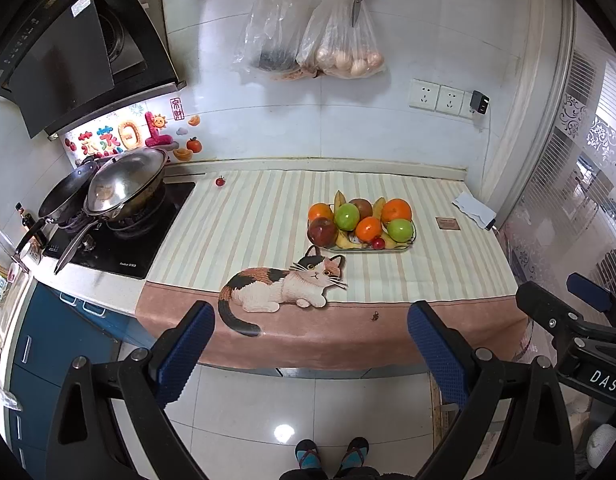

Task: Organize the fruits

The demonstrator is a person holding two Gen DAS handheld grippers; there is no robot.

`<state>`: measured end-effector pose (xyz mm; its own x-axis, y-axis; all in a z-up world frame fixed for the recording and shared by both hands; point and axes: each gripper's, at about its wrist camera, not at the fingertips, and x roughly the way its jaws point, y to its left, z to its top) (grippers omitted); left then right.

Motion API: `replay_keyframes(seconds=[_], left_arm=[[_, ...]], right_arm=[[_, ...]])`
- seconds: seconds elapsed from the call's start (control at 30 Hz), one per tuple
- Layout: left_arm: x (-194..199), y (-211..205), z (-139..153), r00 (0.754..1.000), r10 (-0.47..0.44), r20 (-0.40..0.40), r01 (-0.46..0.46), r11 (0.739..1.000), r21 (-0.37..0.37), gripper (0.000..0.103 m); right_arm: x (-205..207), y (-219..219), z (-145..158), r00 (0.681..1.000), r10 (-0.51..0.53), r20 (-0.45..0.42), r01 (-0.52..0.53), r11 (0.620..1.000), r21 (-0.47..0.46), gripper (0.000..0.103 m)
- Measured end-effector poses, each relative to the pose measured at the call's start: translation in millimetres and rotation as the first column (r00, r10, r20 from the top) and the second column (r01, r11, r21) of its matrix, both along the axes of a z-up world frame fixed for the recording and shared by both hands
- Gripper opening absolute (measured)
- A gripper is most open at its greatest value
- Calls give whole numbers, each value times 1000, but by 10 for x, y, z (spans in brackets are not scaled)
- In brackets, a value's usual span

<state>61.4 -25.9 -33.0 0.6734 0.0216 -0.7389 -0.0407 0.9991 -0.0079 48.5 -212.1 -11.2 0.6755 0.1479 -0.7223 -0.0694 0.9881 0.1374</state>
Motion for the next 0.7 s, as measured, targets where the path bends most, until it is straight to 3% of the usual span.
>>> replay_keyframes(seconds=[0.7], left_arm=[[-31, 44, -12, 1000, -2, 5, 2, 1000, 3, 99]], right_arm=[[-28, -19, -7, 1000, -5, -2, 5, 1000, 7, 103]])
